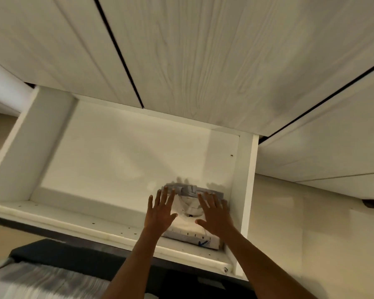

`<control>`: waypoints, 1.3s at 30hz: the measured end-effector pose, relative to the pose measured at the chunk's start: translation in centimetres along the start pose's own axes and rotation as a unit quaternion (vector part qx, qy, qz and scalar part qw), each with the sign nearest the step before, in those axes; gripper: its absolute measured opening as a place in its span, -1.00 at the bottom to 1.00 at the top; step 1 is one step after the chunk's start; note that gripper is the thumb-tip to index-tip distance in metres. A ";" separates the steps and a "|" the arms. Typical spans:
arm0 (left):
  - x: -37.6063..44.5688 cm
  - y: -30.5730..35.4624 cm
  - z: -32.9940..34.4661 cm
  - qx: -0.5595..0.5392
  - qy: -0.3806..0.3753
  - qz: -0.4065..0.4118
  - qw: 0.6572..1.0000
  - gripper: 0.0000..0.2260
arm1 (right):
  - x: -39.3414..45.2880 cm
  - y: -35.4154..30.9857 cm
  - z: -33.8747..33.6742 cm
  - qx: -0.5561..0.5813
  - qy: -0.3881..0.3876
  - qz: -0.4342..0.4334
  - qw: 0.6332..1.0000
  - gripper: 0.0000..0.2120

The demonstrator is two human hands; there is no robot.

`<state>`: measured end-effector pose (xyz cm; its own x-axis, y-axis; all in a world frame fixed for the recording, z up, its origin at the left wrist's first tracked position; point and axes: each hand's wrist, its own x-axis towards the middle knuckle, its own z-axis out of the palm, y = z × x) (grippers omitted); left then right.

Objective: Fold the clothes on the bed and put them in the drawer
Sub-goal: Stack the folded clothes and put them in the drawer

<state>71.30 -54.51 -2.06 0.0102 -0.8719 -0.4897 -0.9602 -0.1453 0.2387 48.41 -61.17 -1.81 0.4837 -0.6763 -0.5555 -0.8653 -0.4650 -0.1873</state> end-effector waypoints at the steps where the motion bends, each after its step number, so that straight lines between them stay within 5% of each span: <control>1: -0.5 -0.1 0.0 -0.004 0.008 -0.012 1.000 0.08 | -0.1 -0.2 -0.5 0.001 0.013 -0.016 1.000 0.04; 10: -9.9 5.2 -4.0 -0.088 0.099 -0.240 0.962 -0.31 | -3.3 -1.2 -6.2 -0.074 0.052 -0.195 0.977 -0.10; 20: -25.2 19.4 0.2 -0.250 0.204 -0.522 0.790 -0.31 | -11.9 -3.0 -8.4 -0.143 0.012 -0.390 0.909 -0.16; 25: -32.4 26.7 6.4 -0.319 0.205 -0.635 0.673 -0.14 | -18.4 -5.7 -5.5 -0.226 -0.033 -0.525 0.820 -0.22; 30: -40.2 34.7 14.2 -0.356 0.239 -0.740 0.517 -0.23 | -25.7 -9.0 1.4 -0.293 -0.078 -0.605 0.737 -0.25; 37: -49.9 46.7 24.0 -0.354 0.258 -0.823 0.361 -0.29 | -36.5 -11.0 10.2 -0.462 -0.142 -0.689 0.540 -0.23; 39: -52.5 49.6 26.4 -0.347 0.264 -0.842 0.316 -0.29 | -40.1 -12.4 12.0 -0.473 -0.145 -0.738 0.458 -0.14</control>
<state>15.75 -3.63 13.30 0.5656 0.7864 -0.2482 0.8231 -0.5198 0.2287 38.16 -21.40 13.09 0.2928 0.8155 -0.4992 0.8883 -0.4252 -0.1736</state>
